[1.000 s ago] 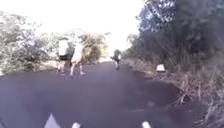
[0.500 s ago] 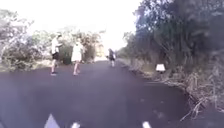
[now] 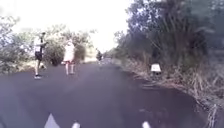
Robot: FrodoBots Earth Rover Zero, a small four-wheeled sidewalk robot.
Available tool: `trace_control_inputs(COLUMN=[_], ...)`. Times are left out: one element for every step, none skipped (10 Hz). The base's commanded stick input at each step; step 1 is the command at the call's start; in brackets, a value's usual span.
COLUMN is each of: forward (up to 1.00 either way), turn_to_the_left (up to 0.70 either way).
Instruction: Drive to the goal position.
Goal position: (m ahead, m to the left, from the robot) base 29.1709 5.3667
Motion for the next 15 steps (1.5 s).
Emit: trace_control_inputs(forward=[0.85, 0.85, 0.85, 0.85, 0.85, 0.85, 0.85, 0.85, 0.85, 0.85, 0.85, 0.85, 0.85, 0.85, 0.85], turn_to_the_left=[-0.27, -0.17, -0.06, -0.1, -0.21, -0.33, 0.0, 0.0, 0.0, 0.0, 0.0, 0.0, 0.0, 0.0, 0.0])
